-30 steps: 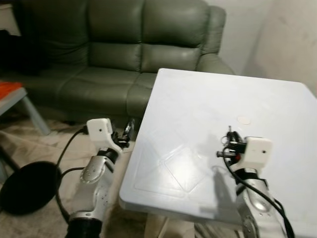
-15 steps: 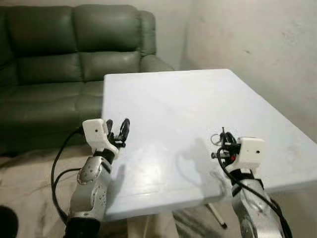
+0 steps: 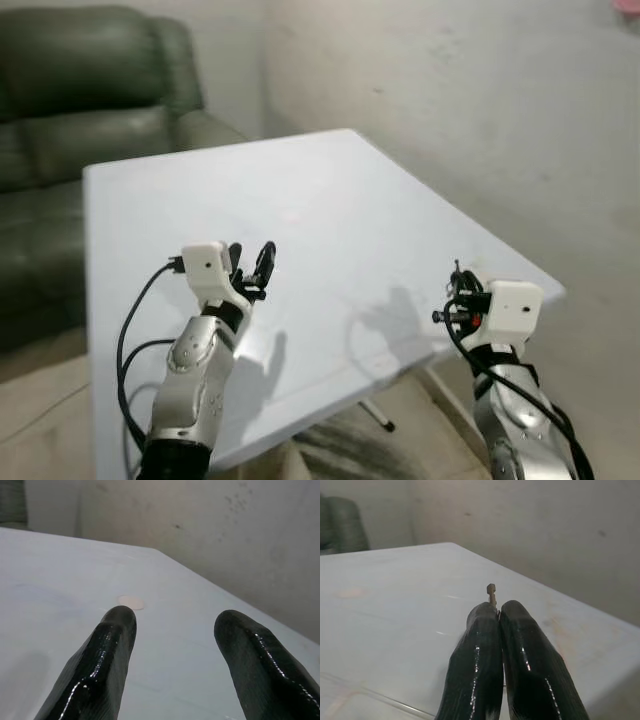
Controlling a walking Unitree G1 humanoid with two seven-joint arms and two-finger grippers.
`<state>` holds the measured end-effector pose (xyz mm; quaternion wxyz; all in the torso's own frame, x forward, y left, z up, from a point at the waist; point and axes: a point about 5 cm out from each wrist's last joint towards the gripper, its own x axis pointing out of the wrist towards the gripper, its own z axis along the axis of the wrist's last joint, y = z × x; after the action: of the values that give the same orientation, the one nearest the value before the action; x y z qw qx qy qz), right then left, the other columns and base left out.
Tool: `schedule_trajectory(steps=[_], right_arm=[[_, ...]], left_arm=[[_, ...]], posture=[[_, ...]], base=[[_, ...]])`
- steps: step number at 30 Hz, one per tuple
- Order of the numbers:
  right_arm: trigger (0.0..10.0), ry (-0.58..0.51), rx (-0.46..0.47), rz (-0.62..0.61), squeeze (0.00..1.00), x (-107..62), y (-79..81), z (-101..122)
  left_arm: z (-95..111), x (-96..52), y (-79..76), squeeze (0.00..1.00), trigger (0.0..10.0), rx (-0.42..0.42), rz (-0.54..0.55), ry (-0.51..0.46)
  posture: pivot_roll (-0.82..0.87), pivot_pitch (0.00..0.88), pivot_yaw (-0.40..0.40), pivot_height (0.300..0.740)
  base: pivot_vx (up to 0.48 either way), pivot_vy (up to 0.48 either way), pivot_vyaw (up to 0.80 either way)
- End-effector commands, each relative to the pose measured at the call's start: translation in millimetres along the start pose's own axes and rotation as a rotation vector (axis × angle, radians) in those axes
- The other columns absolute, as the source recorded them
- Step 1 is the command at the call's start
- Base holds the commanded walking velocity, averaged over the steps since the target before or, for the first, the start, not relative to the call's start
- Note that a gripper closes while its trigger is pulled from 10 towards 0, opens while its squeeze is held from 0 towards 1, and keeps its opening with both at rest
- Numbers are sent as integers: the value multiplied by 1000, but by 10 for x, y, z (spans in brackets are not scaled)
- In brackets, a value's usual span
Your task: Hang keys on a hook
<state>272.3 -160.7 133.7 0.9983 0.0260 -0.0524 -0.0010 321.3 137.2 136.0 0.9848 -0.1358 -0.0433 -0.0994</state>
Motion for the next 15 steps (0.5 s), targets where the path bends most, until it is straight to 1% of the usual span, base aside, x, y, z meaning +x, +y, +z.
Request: schedule_trajectory(steps=[1, 5, 7, 15], right_arm=[[10000, -12, -17, -22, 0, -4, -59, 42], [10000, -17, -23, -27, 0, -1, -81, 58], [10000, -18, -29, -32, 0, 5, -105, 60], [10000, -24, -28, -42, 0, 28, -106, 73]], left_arm=[[-11, 2, -67, 0, 10000, 15, -18, 5], [13, -9, -91, 0, 10000, 42, -38, -5], [31, -15, -81, 0, 10000, 76, -43, -11], [48, 6, -32, 0, 10000, 82, -29, 2]], posture=[[-22, 20, -9, 740], [-19, 24, -8, 740], [-19, 29, -6, 740], [-16, 36, 2, 740]], base=[[0, 0, -788], [0, 0, -788], [0, 0, -788], [0, 0, -788]])
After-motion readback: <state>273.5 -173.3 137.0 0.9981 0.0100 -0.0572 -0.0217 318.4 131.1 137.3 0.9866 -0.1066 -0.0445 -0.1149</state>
